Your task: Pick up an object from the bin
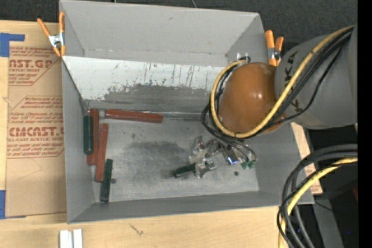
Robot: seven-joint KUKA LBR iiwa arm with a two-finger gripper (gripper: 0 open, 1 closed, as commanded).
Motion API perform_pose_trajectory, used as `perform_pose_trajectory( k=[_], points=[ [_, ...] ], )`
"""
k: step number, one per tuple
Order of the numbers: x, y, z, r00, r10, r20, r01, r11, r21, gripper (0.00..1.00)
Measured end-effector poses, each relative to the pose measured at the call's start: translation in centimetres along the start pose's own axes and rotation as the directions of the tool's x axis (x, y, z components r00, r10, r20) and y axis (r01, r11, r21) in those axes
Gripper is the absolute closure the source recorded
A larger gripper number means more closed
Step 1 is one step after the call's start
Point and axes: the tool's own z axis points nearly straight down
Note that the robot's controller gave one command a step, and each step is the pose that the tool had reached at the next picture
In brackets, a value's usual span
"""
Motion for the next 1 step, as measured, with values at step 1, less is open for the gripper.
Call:
perform_pose_trajectory(
  k=[1],
  points=[
    [-1.31, -2.23, -13.34, 1.0, 0.022, 0.002, -0.022, 1.0, 0.005, 1.0]
  ],
)
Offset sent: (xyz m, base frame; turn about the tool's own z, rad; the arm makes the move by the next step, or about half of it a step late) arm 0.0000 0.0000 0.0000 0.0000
